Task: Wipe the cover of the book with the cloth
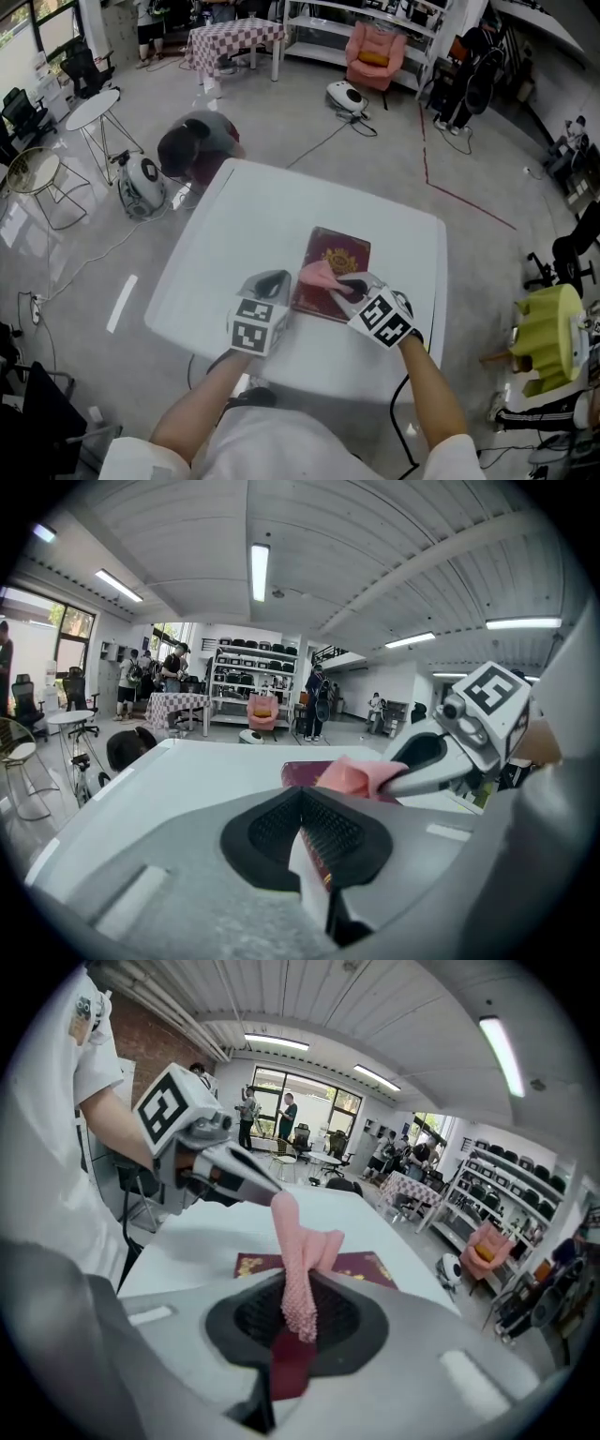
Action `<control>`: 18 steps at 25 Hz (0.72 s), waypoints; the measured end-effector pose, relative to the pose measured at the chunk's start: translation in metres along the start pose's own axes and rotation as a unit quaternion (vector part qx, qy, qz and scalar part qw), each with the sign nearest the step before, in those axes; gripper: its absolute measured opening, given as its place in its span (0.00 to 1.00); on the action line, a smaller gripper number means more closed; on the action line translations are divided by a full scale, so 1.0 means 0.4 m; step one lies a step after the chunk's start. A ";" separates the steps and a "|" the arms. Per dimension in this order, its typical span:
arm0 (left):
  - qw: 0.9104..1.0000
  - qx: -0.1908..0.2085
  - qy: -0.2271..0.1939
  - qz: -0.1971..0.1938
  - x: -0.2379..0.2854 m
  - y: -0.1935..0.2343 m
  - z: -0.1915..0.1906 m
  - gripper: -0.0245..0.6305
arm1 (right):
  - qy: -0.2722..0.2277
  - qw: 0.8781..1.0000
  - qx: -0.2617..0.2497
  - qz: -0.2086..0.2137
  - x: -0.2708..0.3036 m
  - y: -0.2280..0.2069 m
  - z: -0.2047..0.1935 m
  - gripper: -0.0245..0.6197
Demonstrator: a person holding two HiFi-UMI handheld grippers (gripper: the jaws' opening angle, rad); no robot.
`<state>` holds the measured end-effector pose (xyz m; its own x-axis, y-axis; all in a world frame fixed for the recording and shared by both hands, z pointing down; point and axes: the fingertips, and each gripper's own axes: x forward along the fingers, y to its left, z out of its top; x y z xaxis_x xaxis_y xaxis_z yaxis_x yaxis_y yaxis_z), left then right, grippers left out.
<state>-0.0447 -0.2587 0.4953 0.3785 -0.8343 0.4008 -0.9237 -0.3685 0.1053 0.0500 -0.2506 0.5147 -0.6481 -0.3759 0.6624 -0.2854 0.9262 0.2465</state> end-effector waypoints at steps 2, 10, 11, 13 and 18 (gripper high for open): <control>1.000 0.002 0.001 -0.003 0.008 0.010 0.004 0.05 | 0.007 1.000 -0.016 -0.025 0.019 -0.078 0.032 0.10; 1.000 0.001 -0.001 0.000 0.047 0.107 0.035 0.05 | 0.093 0.990 -0.101 -0.031 0.205 -0.268 0.090 0.10; 1.000 0.000 -0.002 0.000 0.049 0.122 0.037 0.05 | 0.108 0.988 -0.112 -0.024 0.232 -0.274 0.084 0.10; 1.000 -0.005 -0.003 0.002 0.050 0.150 0.039 0.05 | 0.132 0.982 -0.135 -0.012 0.275 -0.280 0.077 0.10; 1.000 -0.016 -0.006 0.001 0.068 0.196 0.038 0.05 | 0.159 0.975 -0.157 0.010 0.341 -0.291 0.085 0.10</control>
<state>-0.1059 -0.3165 0.5006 0.3773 -0.8402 0.3894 -0.9257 -0.3538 0.1335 -0.0293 -0.4107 0.5523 -0.3848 -0.3756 0.8431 -0.0128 0.9155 0.4021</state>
